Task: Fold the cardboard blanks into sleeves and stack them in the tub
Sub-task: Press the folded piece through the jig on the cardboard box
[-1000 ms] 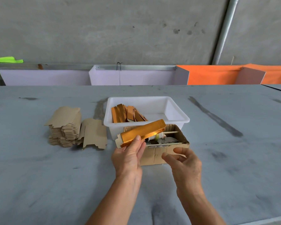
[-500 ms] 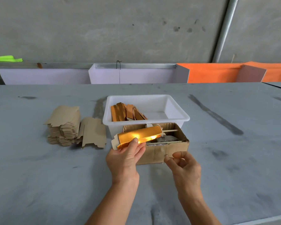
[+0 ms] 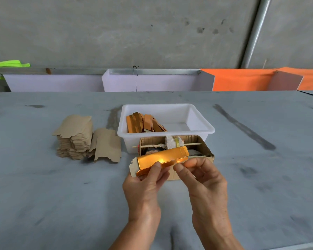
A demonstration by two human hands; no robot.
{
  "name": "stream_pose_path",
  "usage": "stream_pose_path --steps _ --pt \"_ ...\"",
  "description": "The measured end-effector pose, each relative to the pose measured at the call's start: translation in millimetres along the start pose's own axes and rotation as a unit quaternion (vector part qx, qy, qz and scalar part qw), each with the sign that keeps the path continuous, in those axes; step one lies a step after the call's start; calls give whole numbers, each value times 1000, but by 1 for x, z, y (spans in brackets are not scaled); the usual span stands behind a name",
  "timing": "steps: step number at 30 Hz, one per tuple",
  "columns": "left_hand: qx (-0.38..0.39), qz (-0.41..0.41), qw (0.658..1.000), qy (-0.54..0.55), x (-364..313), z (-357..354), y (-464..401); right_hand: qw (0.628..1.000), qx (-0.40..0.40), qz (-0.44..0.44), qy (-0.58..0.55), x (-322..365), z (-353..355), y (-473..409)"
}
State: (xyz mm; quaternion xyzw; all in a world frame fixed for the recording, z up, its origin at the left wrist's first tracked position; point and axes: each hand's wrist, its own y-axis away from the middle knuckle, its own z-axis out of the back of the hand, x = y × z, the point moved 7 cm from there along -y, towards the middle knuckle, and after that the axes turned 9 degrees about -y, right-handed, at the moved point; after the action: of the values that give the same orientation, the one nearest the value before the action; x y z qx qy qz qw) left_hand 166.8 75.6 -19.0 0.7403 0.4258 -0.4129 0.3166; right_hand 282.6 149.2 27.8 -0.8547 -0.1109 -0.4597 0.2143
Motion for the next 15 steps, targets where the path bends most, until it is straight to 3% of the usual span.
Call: stream_pose_path --steps 15 --pt "4 7 1000 29 2 2 1 998 -16 -39 45 -21 -5 -2"
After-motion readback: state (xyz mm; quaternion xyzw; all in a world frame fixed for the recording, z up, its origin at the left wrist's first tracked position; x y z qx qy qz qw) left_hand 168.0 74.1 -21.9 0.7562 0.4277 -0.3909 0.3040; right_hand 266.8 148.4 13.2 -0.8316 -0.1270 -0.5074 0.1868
